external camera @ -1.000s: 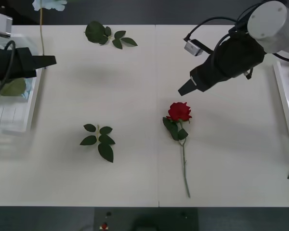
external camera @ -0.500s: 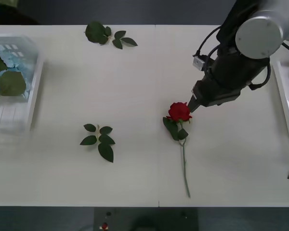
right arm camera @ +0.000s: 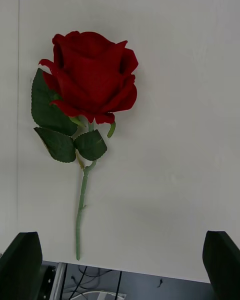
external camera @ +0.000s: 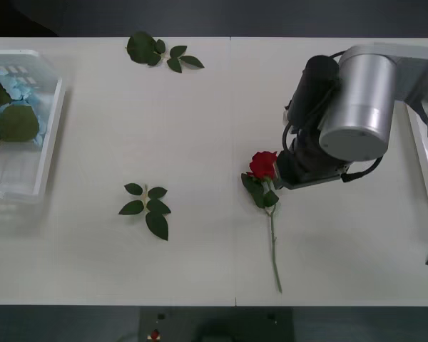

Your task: Put the red flowers into the right box and the blue flowers into the left box

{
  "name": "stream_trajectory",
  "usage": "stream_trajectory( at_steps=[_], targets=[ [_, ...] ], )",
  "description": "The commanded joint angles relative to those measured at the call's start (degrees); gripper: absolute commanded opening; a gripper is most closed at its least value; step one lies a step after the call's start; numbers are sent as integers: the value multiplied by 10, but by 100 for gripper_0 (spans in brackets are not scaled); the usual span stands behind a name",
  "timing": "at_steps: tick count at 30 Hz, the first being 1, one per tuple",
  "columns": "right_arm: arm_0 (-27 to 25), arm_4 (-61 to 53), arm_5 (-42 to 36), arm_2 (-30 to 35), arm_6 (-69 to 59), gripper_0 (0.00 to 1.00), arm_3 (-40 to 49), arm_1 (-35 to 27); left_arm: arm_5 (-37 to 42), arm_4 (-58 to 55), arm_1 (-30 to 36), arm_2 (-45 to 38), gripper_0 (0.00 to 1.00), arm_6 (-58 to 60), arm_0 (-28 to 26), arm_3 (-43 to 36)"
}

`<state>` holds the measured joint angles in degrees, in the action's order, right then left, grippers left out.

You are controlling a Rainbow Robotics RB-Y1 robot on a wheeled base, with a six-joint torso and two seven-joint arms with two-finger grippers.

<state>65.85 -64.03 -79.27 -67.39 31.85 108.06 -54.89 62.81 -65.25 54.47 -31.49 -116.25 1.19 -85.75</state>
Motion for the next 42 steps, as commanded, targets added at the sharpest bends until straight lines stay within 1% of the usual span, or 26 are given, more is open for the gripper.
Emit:
stream_trajectory(
  at_steps=[1, 5, 7, 9, 10, 12, 17, 19, 20, 23, 25, 27, 28, 31, 33, 35, 36, 37, 39, 41, 42],
  targets=[
    [-5, 44, 8, -33, -80, 94, 19, 25, -4, 32, 14, -7, 0, -10, -3, -8],
    [-34, 102, 18, -33, -121, 94, 13, 53, -18, 40, 14, 2, 1, -9, -4, 3],
    [-44, 122, 24, -33, -128, 93, 8, 64, -27, 34, 14, 13, 3, -9, -4, 8],
    [-58, 145, 30, -33, -128, 93, 0, 73, -38, 30, 14, 23, 9, -9, -4, 14],
    [-67, 159, 40, -34, -128, 94, -6, 78, -45, 29, 14, 29, 16, -9, -4, 15],
    [-84, 182, 60, -33, -128, 93, -18, 85, -51, 27, 15, 35, 26, -9, -4, 17],
    [-112, 222, 115, -33, -124, 94, -57, 99, -50, 16, 14, 36, 38, -11, -4, 17],
    [-121, 235, 139, -33, -122, 93, -75, 106, -38, 1, 14, 35, 46, -13, -4, 16],
    [-124, 240, 152, -33, -120, 94, -85, 109, -23, -15, 14, 32, 54, -14, -4, 16],
    [-129, 247, 172, -33, -115, 94, -107, 117, 28, -81, 14, 16, 70, -28, -1, 15],
    [-131, 250, 182, -34, -112, 94, -121, 123, 74, -140, 15, -2, 72, -63, 3, 13],
    [-131, 250, 187, -34, -109, 93, -131, 128, 103, -175, 14, -11, 73, -81, 10, 10],
    [-131, 250, 192, -34, -107, 93, -140, 132, 126, -199, 14, -16, 73, -95, 22, 8],
    [-131, 250, 198, -33, -100, 92, -155, 138, 157, -240, 14, -15, 73, -116, 41, 1],
    [-131, 249, 199, -33, -96, 90, -160, 141, 169, -279, 14, -2, 73, -129, 52, 0],
    [-132, 249, 199, -33, -92, 87, -166, 145, 169, -348, 14, 35, 74, -154, 65, 0],
    [-132, 250, 199, -33, -89, 86, -168, 146, 160, -390, 14, 67, 75, -159, 70, 0],
    [-133, 250, 199, -34, -88, 85, -170, 146, 146, -421, 15, 93, 75, -161, 73, 0],
    [-133, 249, 199, -33, -86, 75, -170, 147, 113, -472, 16, 147, 79, -172, 80, -4],
    [-133, 250, 199, -34, -83, 58, -170, 147, 80, -500, 23, 195, 81, -200, 87, -16],
    [-132, 249, 199, -34, -83, 45, -170, 147, 62, -509, 32, 223, 81, -214, 92, -28]
  ],
)
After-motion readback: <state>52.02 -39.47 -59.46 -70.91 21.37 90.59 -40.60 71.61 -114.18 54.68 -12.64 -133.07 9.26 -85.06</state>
